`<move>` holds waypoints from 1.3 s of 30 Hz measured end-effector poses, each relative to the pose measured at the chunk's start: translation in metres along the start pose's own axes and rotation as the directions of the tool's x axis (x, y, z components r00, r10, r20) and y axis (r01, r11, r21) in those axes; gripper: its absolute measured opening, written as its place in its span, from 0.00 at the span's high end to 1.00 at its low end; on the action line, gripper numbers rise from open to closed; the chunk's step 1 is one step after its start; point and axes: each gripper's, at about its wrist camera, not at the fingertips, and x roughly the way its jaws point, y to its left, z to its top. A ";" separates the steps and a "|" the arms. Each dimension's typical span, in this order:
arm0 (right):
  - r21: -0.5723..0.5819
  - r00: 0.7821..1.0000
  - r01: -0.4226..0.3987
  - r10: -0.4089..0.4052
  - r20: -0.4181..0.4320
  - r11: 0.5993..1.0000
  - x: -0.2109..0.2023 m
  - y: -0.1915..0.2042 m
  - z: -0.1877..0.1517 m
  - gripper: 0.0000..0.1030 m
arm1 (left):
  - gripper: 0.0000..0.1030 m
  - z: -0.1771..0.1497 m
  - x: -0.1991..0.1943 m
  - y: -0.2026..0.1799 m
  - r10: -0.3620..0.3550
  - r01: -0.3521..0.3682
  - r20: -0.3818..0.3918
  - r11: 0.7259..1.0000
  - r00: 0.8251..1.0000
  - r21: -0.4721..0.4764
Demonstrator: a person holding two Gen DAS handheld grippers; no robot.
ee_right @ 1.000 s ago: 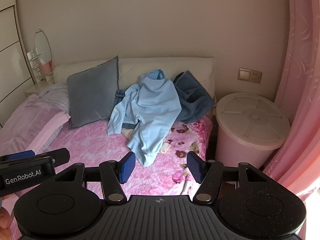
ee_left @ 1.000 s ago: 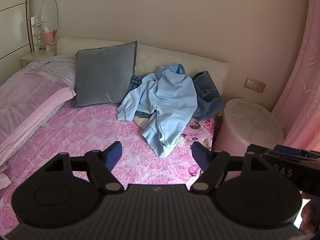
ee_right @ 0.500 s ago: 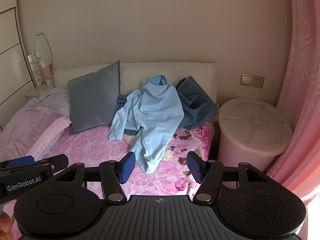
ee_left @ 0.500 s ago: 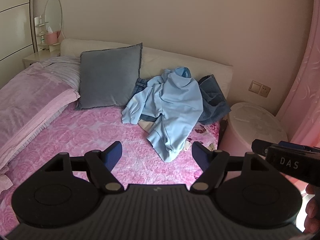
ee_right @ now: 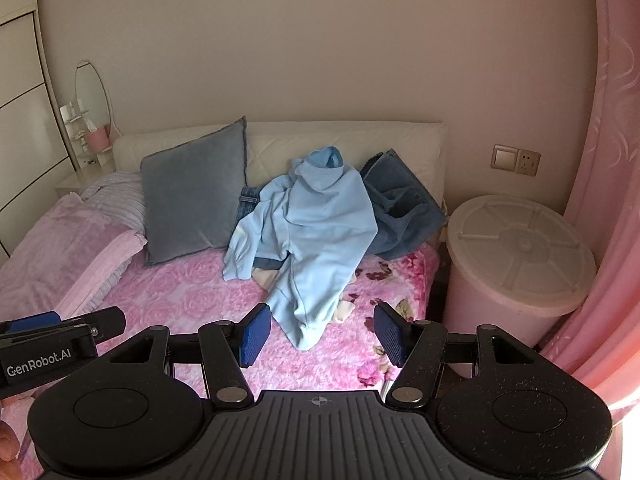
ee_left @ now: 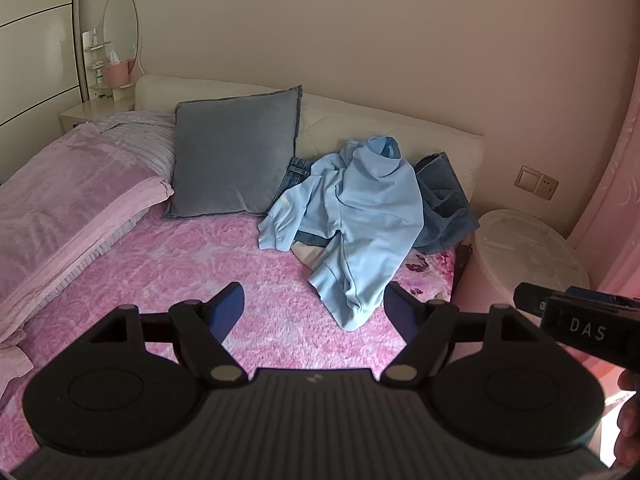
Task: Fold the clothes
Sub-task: 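Approach the light blue sweatshirt on the bed with both tools open, then close the left and right grippers on the light blue sweatshirt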
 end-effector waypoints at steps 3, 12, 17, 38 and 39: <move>-0.001 1.000 0.004 -0.004 0.002 1.000 0.002 -0.005 0.003 0.41 | 0.28 0.003 0.003 -0.004 -0.007 0.007 0.002 1.000 1.000 -0.001; -0.009 1.000 -0.005 0.005 -0.002 1.000 0.019 -0.018 0.012 0.41 | 0.28 0.010 0.021 -0.012 0.013 -0.013 -0.003 1.000 1.000 0.000; -0.016 0.999 -0.036 0.036 -0.018 0.999 0.040 -0.024 0.018 0.41 | 0.28 0.019 0.037 -0.013 0.051 -0.051 -0.003 0.999 0.999 0.000; -0.077 0.991 -0.109 0.102 -0.088 0.991 0.189 -0.096 0.108 0.41 | 0.29 0.099 0.199 -0.073 0.053 -0.059 -0.119 0.997 0.991 -0.045; -0.081 0.991 -0.111 0.104 -0.086 0.990 0.196 -0.100 0.113 0.41 | 0.30 0.103 0.209 -0.075 0.051 -0.057 -0.126 0.997 0.991 -0.049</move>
